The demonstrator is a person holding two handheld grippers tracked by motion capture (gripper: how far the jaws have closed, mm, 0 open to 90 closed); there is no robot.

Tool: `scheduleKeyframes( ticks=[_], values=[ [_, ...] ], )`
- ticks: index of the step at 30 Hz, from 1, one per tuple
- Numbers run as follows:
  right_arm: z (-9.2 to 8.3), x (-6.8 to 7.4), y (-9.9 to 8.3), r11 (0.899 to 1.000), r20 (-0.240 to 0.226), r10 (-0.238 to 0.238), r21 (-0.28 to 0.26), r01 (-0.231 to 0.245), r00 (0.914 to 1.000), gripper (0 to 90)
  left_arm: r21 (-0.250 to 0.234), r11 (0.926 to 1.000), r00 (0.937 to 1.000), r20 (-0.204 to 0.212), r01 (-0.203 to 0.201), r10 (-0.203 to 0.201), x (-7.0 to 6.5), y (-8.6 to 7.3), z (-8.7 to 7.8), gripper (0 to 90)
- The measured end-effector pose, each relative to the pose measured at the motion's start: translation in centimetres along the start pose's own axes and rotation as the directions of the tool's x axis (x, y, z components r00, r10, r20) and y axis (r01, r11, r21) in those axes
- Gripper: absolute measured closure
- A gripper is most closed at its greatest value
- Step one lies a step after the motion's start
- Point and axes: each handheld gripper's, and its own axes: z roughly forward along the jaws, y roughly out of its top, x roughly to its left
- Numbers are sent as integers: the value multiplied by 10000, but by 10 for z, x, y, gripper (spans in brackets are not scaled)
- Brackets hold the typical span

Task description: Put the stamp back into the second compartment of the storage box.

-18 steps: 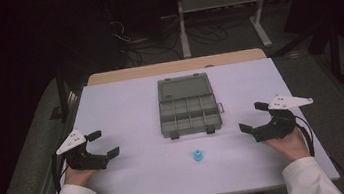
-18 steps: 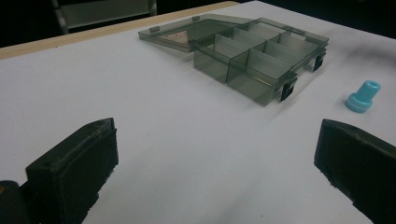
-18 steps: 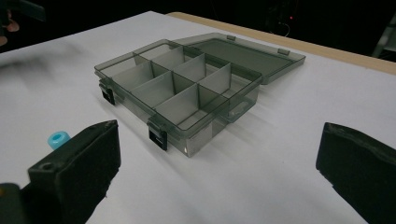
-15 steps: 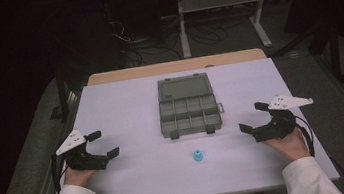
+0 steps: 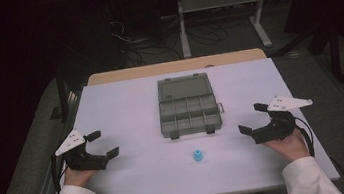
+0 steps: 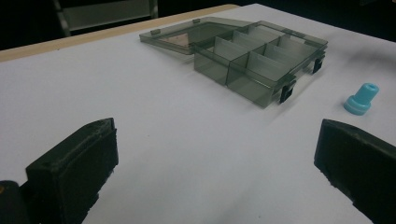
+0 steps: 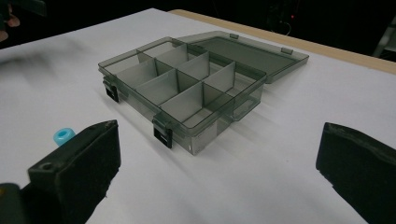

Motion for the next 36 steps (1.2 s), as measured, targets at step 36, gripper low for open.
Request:
scheduleKeyframes(
  ticks=[36],
  values=[
    [25,23,35,9918,-1353,-364,1163,524,9901,0,94,9997,9998,21,-205,204,-1,2,1,0]
  ],
)
